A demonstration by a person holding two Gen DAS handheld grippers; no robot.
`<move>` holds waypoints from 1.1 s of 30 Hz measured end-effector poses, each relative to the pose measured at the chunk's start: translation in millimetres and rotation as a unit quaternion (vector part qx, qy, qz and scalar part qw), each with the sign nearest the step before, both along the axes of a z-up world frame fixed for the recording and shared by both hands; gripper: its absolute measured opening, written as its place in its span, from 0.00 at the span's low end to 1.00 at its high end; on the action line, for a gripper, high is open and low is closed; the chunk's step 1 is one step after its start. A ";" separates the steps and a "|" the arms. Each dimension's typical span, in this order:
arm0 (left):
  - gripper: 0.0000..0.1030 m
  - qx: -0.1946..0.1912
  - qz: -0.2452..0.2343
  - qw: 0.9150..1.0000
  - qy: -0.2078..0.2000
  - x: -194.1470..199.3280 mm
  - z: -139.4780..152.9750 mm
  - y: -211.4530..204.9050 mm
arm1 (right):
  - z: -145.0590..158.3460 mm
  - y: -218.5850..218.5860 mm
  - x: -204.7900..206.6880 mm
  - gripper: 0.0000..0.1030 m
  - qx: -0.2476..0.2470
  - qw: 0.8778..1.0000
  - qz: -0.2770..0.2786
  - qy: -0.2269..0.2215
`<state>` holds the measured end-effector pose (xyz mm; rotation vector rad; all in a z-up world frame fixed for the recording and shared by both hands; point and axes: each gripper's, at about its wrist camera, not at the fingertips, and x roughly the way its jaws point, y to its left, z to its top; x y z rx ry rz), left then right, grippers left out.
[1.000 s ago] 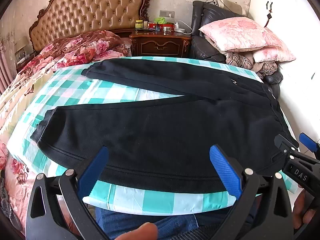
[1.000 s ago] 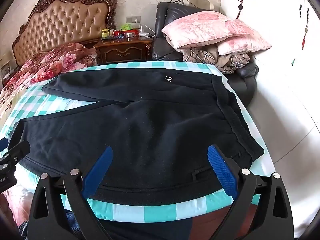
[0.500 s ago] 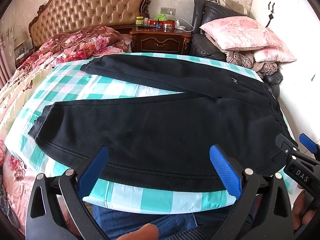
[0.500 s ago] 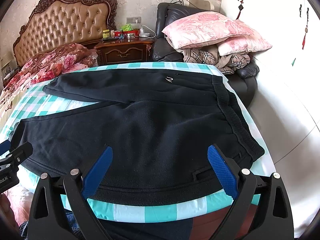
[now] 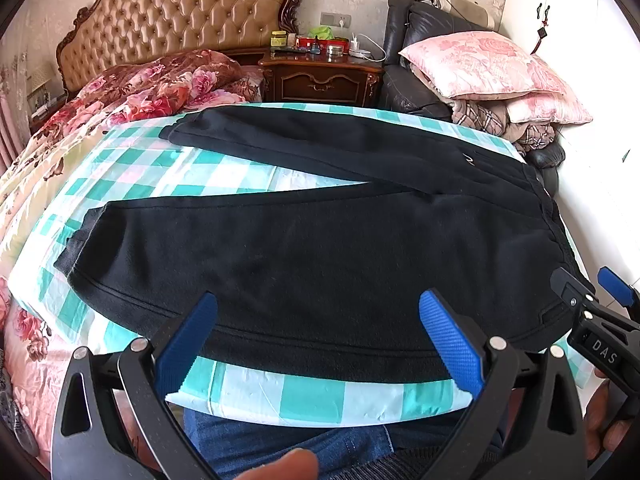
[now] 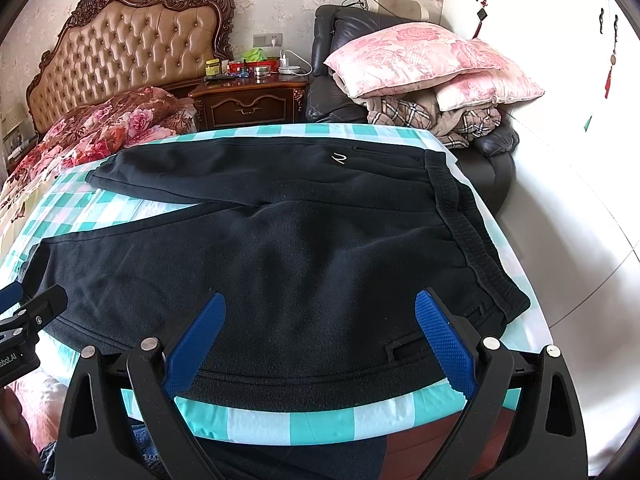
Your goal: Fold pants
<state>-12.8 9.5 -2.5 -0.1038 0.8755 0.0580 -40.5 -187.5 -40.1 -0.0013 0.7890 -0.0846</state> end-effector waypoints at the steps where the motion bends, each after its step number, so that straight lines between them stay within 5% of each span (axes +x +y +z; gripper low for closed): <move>1: 0.98 0.000 0.000 1.000 0.000 -0.2 -0.8 -0.5 | 0.0 0.0 0.0 0.90 0.000 1.000 0.000 0.000; 33: 0.98 -0.004 0.001 1.000 0.006 0.9 -4.5 -3.3 | -1.0 0.1 -0.5 0.90 -0.001 1.000 0.000 0.001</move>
